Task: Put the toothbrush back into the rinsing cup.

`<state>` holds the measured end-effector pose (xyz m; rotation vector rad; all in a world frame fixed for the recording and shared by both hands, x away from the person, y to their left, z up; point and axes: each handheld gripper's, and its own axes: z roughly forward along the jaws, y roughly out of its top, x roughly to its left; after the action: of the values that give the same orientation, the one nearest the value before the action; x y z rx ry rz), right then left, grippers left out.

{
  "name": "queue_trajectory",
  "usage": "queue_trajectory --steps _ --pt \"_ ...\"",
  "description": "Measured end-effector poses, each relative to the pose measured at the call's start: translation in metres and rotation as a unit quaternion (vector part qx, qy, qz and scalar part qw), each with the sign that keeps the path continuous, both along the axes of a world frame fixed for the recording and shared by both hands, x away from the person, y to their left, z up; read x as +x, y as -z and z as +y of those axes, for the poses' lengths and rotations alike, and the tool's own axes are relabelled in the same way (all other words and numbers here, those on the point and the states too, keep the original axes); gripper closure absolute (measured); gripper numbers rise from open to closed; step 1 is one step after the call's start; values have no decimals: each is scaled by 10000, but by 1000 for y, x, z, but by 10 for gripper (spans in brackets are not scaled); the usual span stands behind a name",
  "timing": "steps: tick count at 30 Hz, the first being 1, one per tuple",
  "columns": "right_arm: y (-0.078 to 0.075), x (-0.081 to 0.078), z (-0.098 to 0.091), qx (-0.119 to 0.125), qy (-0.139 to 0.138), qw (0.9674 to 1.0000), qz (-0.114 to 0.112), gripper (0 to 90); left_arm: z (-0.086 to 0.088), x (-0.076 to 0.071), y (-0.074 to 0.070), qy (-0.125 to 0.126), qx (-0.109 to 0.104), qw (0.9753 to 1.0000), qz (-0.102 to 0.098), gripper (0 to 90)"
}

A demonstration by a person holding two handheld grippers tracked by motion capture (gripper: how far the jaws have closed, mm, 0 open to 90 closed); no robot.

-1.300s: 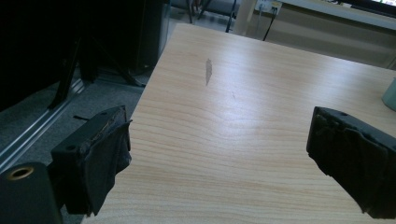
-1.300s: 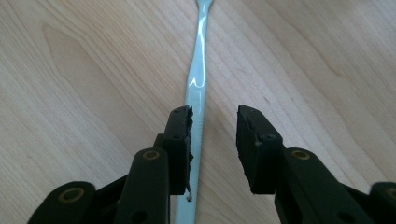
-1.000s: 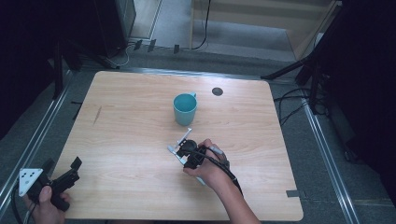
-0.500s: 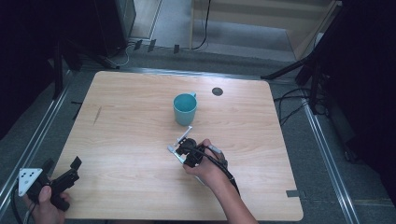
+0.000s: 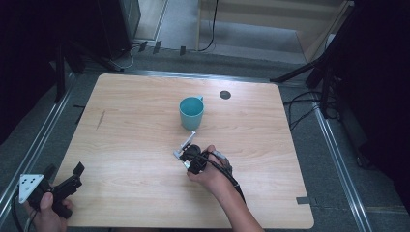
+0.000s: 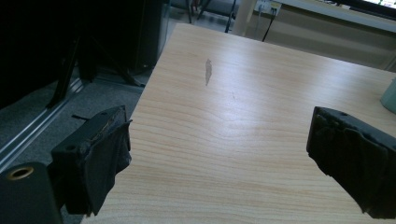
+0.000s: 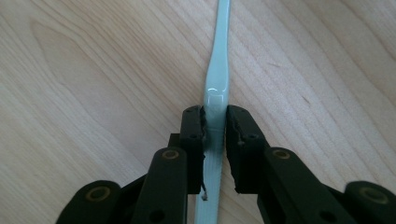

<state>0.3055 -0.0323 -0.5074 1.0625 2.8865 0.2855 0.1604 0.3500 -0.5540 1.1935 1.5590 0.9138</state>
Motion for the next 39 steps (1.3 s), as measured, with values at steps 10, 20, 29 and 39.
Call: queue_trajectory --steps 10,20,29,39 --pt "-6 0 -6 417 83 9987 -282 794 0 0 0 -3 7 10000 -2 64" --pt "-34 -2 -21 1806 457 9790 -824 793 0 0 0 -6 14 10000 -2 64" --pt "-45 -3 -25 2386 507 9568 -1583 794 0 0 0 0 13 10000 -8 64" --pt "-61 -1 -34 3270 707 9085 -2505 793 0 0 0 -10 6 10000 -5 64"
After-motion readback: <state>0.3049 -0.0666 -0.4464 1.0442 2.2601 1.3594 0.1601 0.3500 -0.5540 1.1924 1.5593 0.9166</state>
